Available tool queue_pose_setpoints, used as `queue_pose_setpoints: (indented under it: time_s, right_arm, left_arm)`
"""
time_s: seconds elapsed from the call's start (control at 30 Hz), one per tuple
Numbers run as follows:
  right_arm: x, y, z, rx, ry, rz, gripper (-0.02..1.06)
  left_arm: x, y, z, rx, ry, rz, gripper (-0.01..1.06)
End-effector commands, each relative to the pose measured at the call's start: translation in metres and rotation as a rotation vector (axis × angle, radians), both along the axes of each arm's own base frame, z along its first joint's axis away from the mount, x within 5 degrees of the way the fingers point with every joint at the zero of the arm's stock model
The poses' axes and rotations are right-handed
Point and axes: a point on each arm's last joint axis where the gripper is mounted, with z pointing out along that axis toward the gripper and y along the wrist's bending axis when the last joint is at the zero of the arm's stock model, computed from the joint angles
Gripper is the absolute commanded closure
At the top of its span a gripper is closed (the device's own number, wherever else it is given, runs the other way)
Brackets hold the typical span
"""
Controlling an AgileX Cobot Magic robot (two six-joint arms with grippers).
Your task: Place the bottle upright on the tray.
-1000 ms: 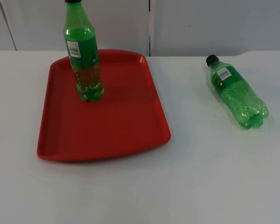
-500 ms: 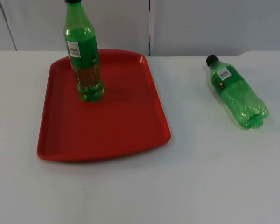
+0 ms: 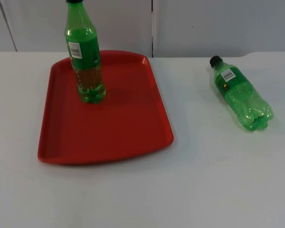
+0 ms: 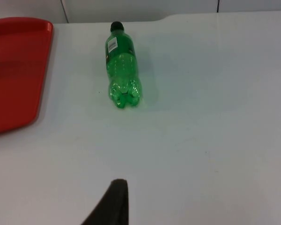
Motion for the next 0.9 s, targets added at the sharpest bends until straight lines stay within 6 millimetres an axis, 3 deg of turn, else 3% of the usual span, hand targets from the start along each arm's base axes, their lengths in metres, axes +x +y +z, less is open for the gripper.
queue_pose_setpoints:
  time_s: [0.0,0.23,0.87]
  right_arm:
    - [0.0,0.0,-0.002,0.0,0.002,-0.006,-0.01]
    - [0.0,0.0,-0.002,0.0,0.002,-0.006,-0.01]
    - [0.0,0.0,-0.002,0.0,0.002,-0.006,-0.01]
  left_arm:
    - [-0.002,0.001,0.001,0.003,0.005,0.003,0.0]
    - [-0.001,0.012,-0.003,-0.062,0.05,0.171,0.0]
    - [0.0,0.012,-0.012,-0.015,0.098,0.151,0.0]
